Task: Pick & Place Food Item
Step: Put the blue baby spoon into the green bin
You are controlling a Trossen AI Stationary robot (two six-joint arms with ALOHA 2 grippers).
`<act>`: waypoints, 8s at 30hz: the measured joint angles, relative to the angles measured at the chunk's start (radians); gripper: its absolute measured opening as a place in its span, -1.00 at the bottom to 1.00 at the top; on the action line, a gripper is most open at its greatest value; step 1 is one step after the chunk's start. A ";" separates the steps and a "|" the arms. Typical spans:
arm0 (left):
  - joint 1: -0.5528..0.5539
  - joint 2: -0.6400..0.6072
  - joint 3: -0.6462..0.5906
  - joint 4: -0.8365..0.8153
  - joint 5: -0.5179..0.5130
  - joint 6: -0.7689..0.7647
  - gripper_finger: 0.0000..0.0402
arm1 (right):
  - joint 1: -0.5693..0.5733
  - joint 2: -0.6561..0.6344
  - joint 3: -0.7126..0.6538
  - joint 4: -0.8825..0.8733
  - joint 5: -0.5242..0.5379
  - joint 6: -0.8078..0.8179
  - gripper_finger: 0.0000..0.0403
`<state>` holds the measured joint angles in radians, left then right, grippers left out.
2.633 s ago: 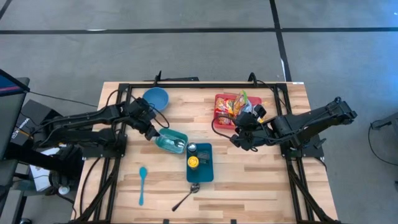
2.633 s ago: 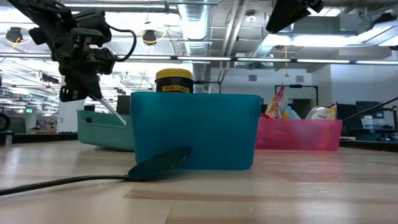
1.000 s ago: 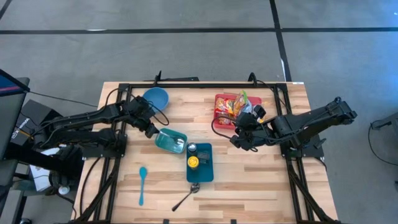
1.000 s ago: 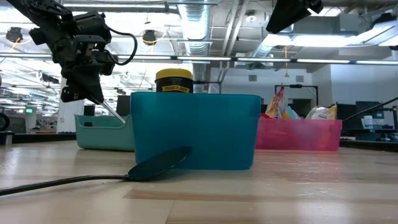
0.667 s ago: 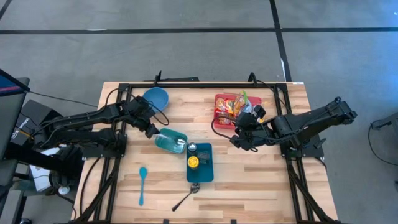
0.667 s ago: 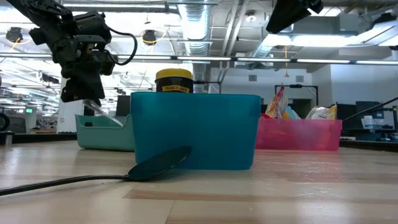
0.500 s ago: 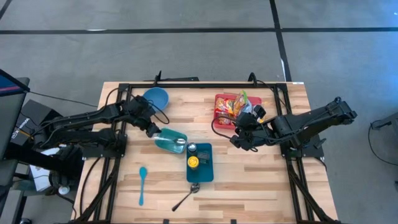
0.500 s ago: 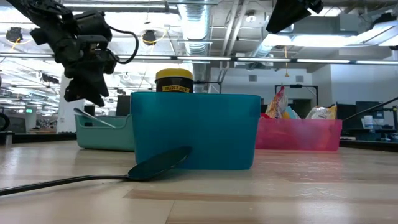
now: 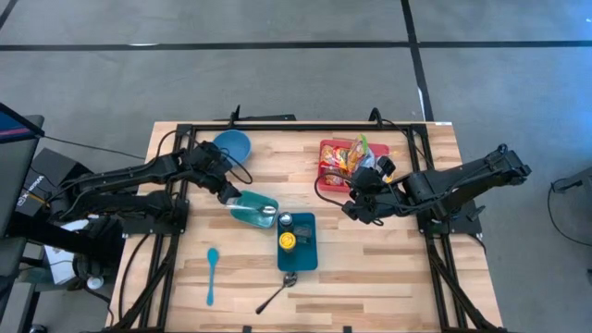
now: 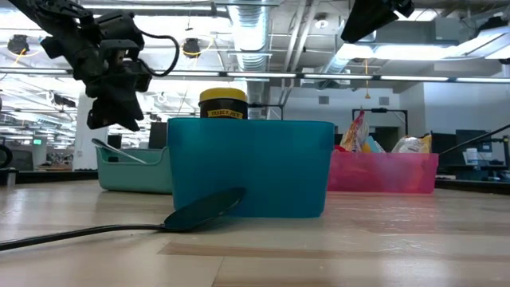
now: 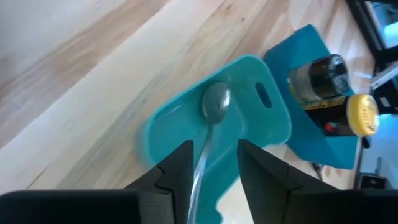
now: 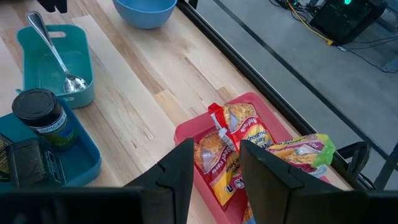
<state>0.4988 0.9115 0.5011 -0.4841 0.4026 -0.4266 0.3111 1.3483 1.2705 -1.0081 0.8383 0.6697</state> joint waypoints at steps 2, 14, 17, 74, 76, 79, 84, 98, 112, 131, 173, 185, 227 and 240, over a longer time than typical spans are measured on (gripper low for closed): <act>0.000 0.000 0.000 0.013 0.024 0.001 -0.47 | 0.000 0.000 0.000 0.000 0.000 0.000 -0.39; -0.128 0.000 0.000 0.260 0.041 0.003 -0.79 | 0.000 0.000 0.000 -0.008 0.000 0.000 -0.39; -0.182 0.000 0.000 0.368 0.041 0.004 -0.84 | 0.000 0.000 0.000 -0.008 0.000 0.000 -0.39; -0.572 0.116 0.000 0.860 -0.219 0.092 -0.96 | 0.301 0.037 0.004 0.051 -0.174 0.344 -0.39; -0.578 0.107 0.000 0.849 -0.146 0.020 -0.96 | 0.300 0.054 -0.002 0.031 -0.164 0.342 -0.39; -0.584 0.079 0.000 0.779 -0.082 -0.113 -0.96 | 0.287 0.077 0.004 0.039 -0.152 0.317 -0.39; -0.585 -0.001 0.000 0.506 -0.033 -0.318 -0.96 | 0.248 0.123 0.001 0.021 -0.159 0.288 -0.39; -0.599 -0.102 0.000 -0.139 -0.104 -0.593 -0.96 | 0.183 0.140 0.000 0.025 -0.160 0.146 -0.39; -0.766 0.037 0.000 -0.263 -0.142 -0.421 -0.96 | 0.162 0.145 0.000 0.047 -0.158 0.105 -0.39; -0.784 0.116 -0.089 -0.274 -0.071 -0.481 -0.78 | 0.163 0.145 0.000 0.070 -0.158 0.079 -0.39; -0.785 0.114 -0.235 0.057 -0.021 -0.597 -0.46 | 0.158 0.145 0.000 0.071 -0.158 0.081 -0.39; -0.786 0.117 -0.239 0.100 -0.017 -0.597 -0.75 | 0.158 0.145 0.000 0.071 -0.158 0.079 -0.39; -0.776 0.116 -0.238 0.634 0.074 -0.413 -0.99 | 0.147 0.145 0.000 0.083 -0.145 -0.145 -0.39; -0.649 0.116 -0.237 0.914 0.058 -0.202 -0.98 | 0.081 0.144 0.000 0.078 -0.131 -0.147 -0.39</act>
<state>-0.1504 1.0275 0.2638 0.4296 0.4605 -0.6288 0.3917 1.4925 1.2705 -0.9298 0.7071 0.5224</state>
